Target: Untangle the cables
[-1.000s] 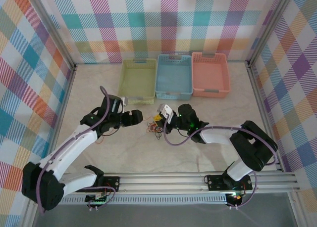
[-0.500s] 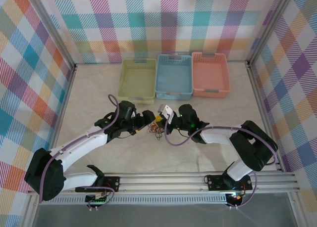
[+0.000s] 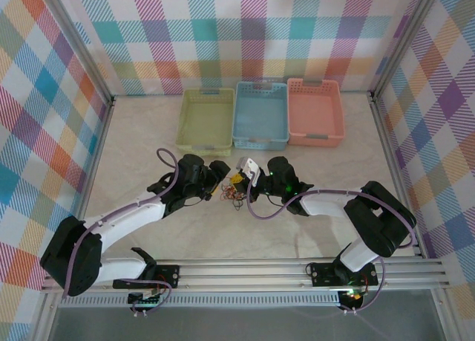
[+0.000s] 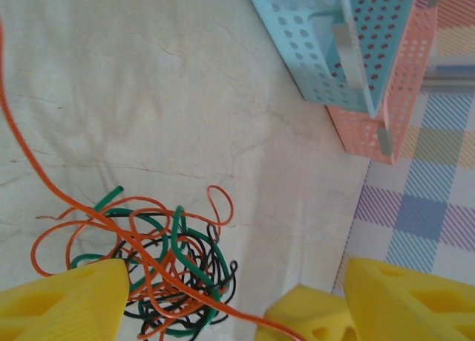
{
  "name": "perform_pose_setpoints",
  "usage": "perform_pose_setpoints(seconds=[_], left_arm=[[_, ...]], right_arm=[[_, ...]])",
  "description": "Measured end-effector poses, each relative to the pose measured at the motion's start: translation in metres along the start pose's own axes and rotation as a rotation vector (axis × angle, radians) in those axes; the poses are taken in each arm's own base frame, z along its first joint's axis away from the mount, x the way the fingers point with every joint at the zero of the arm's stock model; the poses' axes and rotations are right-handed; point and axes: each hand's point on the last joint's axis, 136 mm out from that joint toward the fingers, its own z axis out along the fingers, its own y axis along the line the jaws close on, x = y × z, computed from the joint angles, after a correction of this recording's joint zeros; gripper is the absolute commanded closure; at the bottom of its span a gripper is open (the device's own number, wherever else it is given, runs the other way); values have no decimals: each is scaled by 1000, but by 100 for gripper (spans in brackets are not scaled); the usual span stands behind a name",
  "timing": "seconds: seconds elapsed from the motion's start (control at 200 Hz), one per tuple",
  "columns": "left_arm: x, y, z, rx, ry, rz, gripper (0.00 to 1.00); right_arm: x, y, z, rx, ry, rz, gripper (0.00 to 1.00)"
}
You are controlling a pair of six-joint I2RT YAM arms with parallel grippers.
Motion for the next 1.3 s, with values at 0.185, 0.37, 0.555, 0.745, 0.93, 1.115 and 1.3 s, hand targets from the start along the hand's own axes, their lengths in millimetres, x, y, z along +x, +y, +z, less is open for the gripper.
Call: perform_pose_setpoints(seconds=[0.185, 0.37, 0.555, 0.745, 0.93, 1.115, 1.3], left_arm=[[-3, 0, 11, -4, -12, -30, 39], [-3, 1, 21, -16, -9, -43, 52], [-5, 2, 24, -22, -22, -36, 74], [-11, -1, 22, -22, -54, -3, 97], [-16, -13, 9, -2, -81, 35, 100], [-18, -44, -15, 86, -97, 156, 100], [-13, -84, -39, 177, -68, 280, 100]], right_arm=[[0, 1, 0, -6, -1, 0, 100], [0, 1, 0, -7, -1, 0, 100], [0, 2, 0, -10, -1, 0, 100], [0, 2, 0, -11, -1, 0, 100], [-1, 4, 0, -23, -5, 0, 90], [-3, 6, -3, -24, -43, -17, 64], [-9, 13, -6, -53, -91, -39, 56]])
